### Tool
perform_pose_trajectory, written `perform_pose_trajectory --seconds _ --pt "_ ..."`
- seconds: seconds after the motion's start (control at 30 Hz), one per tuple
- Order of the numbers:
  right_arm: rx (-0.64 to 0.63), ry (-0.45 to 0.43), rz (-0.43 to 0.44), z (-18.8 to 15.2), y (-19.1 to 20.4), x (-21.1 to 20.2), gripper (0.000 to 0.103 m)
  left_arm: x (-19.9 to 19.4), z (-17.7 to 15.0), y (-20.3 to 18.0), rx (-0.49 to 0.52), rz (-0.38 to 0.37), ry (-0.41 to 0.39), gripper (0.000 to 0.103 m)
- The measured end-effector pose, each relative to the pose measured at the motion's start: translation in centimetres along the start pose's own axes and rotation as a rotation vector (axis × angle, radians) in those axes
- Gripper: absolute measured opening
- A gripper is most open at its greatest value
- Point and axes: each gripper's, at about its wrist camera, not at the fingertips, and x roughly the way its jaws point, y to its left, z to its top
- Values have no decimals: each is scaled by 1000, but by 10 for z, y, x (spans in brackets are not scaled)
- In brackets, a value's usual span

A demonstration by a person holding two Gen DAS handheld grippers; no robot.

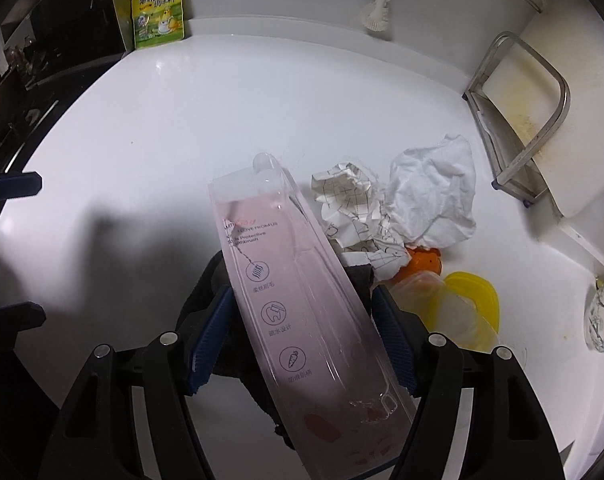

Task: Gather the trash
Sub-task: 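Lift the pink package with the right tool while the left tool grasps the dark cloth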

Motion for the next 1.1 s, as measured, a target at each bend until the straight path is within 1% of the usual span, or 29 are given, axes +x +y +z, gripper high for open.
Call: perform_pose_trajectory --seconds 0.17,0.3,0.57,0.7,0.8,1.1 --pt "3 -5 -2 0 -1 -2 62 1 0 3 -10 -3 4 90" --pt "47 -43 6 -4 -5 -11 59 3 2 5 -17 -9 3 90" --pt "190 -175 7 -20 1 -38 58 5 4 2 -7 -22 1 90" --pt "272 -222 18 -29 1 -49 57 7 4 -2 6 -32 -1 90" --pt "319 -249 17 -37 1 -59 55 9 6 -7 18 -42 -1 90" --pt "435 -319 -2 -62 1 -86 55 18 13 -20 68 -73 -5 90"
